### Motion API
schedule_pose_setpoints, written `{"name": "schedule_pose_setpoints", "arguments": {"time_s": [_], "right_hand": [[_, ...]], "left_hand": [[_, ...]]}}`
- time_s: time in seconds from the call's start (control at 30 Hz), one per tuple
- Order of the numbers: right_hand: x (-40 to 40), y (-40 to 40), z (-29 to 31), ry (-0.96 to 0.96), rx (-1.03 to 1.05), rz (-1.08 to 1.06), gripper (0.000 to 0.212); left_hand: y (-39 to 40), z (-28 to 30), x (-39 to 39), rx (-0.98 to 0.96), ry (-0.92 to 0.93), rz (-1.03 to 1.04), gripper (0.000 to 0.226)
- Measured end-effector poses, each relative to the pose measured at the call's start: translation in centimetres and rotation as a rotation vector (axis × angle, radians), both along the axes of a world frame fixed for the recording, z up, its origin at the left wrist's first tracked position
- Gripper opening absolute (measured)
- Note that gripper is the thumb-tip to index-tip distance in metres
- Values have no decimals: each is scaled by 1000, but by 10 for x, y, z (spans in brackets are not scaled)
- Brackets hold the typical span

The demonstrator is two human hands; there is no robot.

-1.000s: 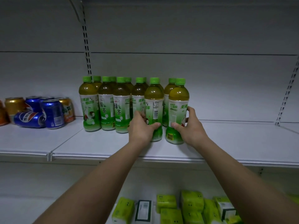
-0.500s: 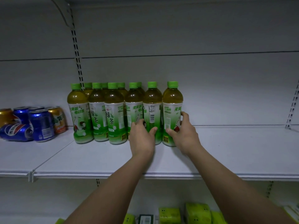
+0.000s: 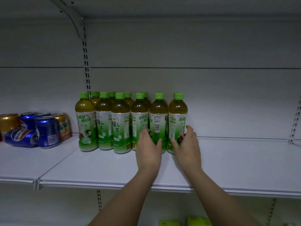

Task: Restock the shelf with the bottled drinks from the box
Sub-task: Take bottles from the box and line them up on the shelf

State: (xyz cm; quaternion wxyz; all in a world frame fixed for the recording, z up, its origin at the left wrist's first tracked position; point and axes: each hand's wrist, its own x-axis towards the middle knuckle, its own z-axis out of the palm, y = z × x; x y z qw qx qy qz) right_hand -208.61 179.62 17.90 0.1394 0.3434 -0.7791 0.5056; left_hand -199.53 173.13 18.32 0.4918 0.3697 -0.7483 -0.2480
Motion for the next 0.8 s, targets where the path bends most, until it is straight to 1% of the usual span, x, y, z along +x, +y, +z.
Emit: {"name": "schedule_pose_setpoints", "arguments": {"time_s": [0.1,0.2,0.27,0.37,0.43,0.53,0.7,0.8], "right_hand": [[9,5,2,127,74,-110,62],[13,8,7,192,102,-162,66],[14,10,6,193,126,-155,71],[21,13,4,142,142,-115,83],[28,12,7,124,132,-91,89],[40,8,15,156,133,-63,98],[43,-5,19,144,176,-47,107],[38,-16,16,112,182,-48,112]], "left_hand": [[8,-3,7,4,-46,-54,49],[11,-5,24,-20,-90,-66,69],[7,-2,40,-35,-123,-31,77],[-7,8,60,-46,-128,24,84],[-14,13,65,-6,-114,48,90],[-18,16,67,51,-129,96,99],[-32,13,61,199,-132,173,113],[-37,10,50,192,-141,189,119]]}}
